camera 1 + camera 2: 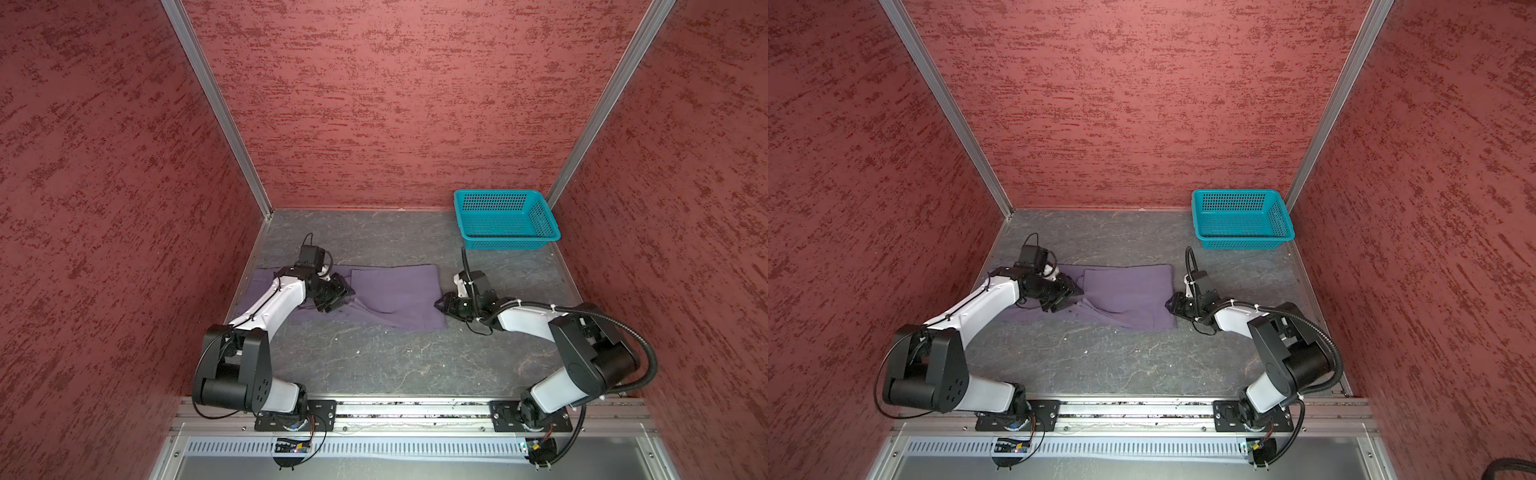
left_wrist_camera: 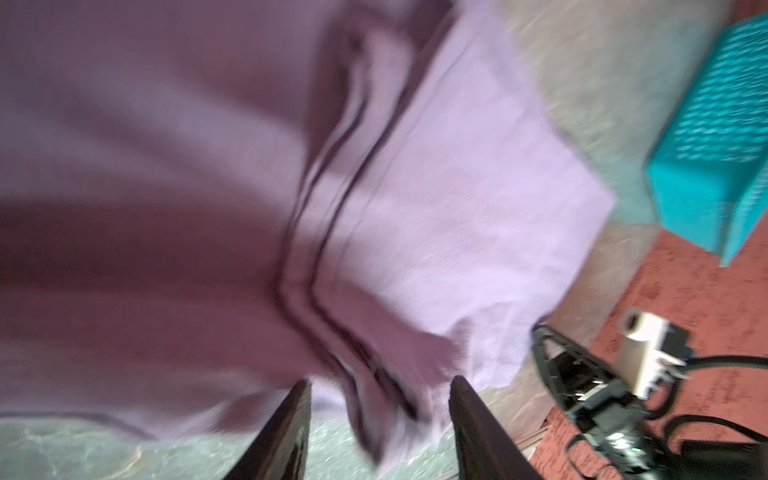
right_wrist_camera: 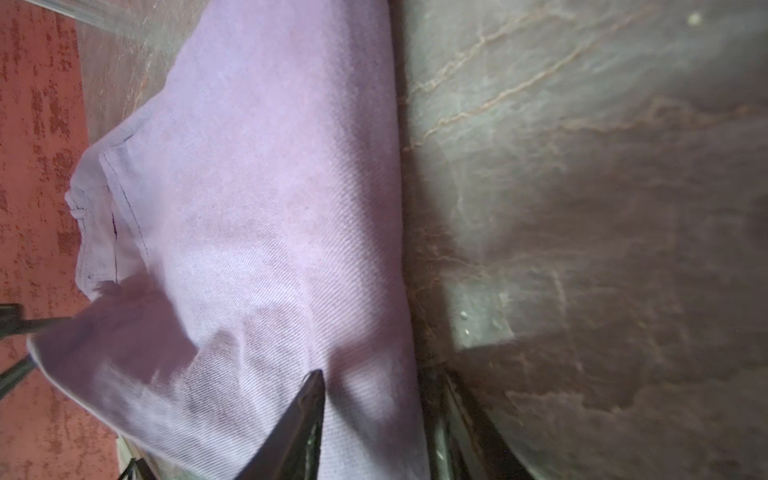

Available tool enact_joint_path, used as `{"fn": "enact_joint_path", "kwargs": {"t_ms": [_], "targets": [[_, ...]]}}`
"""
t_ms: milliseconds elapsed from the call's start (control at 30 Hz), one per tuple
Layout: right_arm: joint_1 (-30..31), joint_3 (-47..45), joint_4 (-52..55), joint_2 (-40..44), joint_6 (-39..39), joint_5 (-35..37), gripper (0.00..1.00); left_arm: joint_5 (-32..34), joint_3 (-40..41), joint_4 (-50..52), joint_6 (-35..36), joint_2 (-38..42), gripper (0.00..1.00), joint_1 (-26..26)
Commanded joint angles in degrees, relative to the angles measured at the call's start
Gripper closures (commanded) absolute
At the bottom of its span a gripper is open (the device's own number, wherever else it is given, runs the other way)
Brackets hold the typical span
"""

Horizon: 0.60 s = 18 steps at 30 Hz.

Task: Fold and stack the trousers
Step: Fold the trousers at the center of the table.

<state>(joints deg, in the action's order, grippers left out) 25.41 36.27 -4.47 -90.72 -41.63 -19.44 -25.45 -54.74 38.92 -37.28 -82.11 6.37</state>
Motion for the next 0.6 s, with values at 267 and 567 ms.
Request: {"fn": "enact_joint_path", "kwargs": {"t_ms": [267,567], "targets": [[-1.11,-0.14,-1.28,-0.15,-2.70,0.40,1.00,-1.31,-0.69,-1.12,0.88,0.10,0.45,-0.88],[-11.91,-1.01,14.25,13.90,4.00,7.13,1.00,-3.30,2.67,-4.51,0.05,0.23,0.44,-1.54]]}}
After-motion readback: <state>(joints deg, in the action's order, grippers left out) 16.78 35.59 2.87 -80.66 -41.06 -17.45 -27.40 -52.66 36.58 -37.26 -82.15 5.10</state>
